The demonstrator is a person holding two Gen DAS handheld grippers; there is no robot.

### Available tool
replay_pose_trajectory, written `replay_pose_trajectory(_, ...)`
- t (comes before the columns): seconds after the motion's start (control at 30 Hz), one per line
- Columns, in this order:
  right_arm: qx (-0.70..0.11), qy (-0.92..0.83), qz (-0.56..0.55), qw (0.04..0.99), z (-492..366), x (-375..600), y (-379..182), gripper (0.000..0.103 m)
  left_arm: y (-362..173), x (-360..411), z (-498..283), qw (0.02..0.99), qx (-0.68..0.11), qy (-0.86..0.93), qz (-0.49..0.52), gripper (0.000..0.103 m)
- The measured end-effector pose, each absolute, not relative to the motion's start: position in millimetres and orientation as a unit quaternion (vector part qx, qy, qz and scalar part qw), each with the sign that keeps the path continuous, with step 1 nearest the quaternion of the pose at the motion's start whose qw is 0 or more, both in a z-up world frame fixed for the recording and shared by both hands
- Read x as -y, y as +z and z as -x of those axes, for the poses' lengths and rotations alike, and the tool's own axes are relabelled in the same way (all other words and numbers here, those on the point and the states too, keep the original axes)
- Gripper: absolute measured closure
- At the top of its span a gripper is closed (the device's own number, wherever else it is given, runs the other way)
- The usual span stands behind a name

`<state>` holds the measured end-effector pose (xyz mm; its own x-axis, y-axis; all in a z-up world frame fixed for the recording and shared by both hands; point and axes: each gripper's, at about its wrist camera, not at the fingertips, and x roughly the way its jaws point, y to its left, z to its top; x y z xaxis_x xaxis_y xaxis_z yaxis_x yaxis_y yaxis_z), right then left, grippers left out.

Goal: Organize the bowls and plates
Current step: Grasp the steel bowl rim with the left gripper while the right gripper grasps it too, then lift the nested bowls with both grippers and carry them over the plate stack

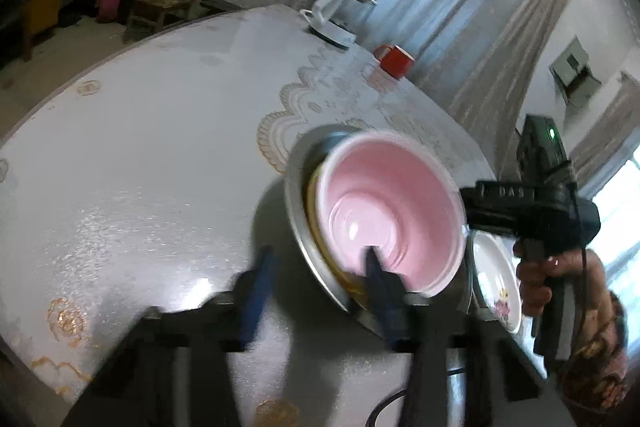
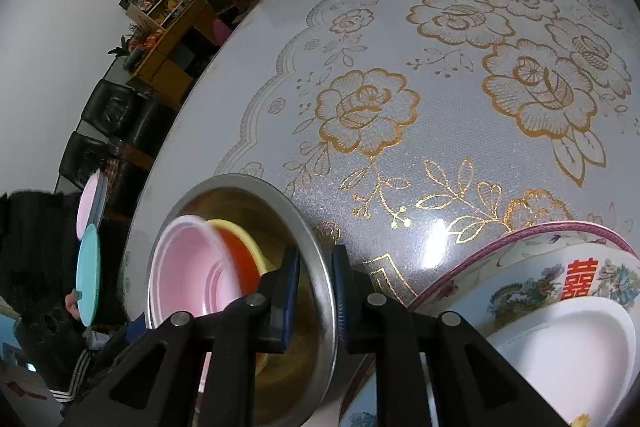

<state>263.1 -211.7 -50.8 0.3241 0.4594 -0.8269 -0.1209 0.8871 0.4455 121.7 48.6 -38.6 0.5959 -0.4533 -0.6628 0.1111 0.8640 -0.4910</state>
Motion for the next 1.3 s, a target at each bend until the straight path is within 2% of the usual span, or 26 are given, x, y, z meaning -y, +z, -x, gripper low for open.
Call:
replay_pose_trajectory(0.07, -0.552, 0.18, -0.152, 0.8, -262.8, 211.5, -50.4, 0.087, -38.4, -41.3, -120.9, 0.873, -0.416, -0.17, 0.191, 0.076)
replay_pose_trajectory(0.37, -0.551, 0.176, -0.149, 0.802, -260.6, 208.3, -49.5, 0.087, -36.9, -42.3, -114.2, 0.884, -0.405, -0.149, 0.178, 0.077)
replay_pose_trajectory(0.7, -0.523, 0.186, -0.153, 0.818, -243.0, 209.3, -23.8, 0.087, -18.3, -36.3, -108.7, 0.898, -0.375, -0.152, 0.173, 0.077)
replay_pose_trajectory(1.0, -0.462, 0.14, -0.192, 0.855, -185.3, 285.1, 19.9, 0.087, 14.9, 34.1, -112.3, 0.894, -0.357, -0.234, 0.136, 0.077)
replay_pose_trajectory(1.3, -0.429, 0.084, -0.228, 0.87, -134.3, 355.2, 33.3, 0.087, 27.8, 101.3, -112.1, 0.881, -0.356, -0.297, 0.097, 0.076)
